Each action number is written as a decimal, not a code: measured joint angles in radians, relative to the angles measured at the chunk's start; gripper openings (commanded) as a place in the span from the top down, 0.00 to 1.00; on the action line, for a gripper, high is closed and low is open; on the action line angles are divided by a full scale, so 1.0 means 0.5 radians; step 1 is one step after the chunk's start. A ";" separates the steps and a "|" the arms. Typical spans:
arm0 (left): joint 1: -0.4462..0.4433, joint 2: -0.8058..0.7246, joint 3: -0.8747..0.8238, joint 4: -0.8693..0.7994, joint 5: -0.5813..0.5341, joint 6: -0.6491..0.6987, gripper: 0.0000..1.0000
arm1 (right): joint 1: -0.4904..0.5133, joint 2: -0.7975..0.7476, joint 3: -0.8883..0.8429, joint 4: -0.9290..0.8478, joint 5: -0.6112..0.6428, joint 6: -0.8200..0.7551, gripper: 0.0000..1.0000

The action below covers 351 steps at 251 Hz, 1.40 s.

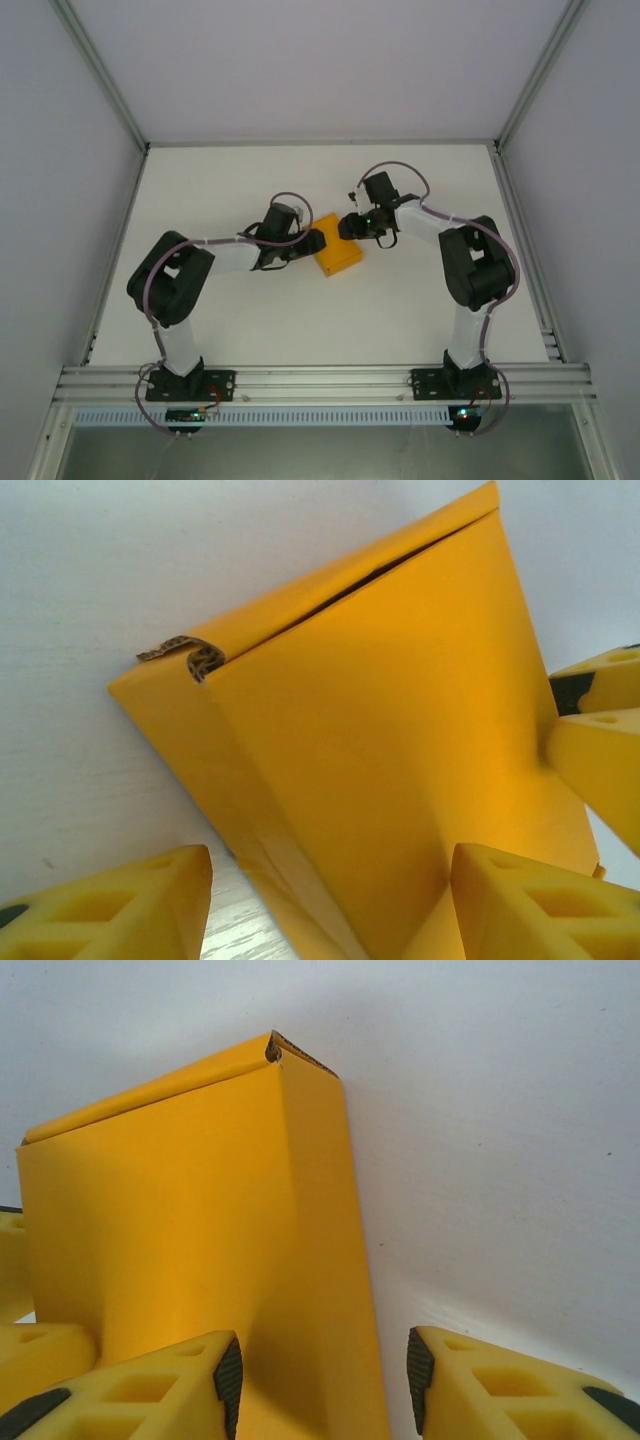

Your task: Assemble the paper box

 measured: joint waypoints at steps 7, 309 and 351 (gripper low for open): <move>0.000 -0.010 0.000 -0.011 -0.007 0.004 0.33 | 0.000 -0.005 0.001 -0.001 0.005 -0.001 0.49; 0.913 -0.806 -1.051 0.787 -1.405 1.449 0.00 | -0.864 -0.992 -1.866 1.935 0.777 -0.211 0.01; 1.039 -0.647 -1.160 1.243 -1.273 1.533 0.01 | -0.958 -0.671 -1.923 2.367 0.508 -0.278 0.00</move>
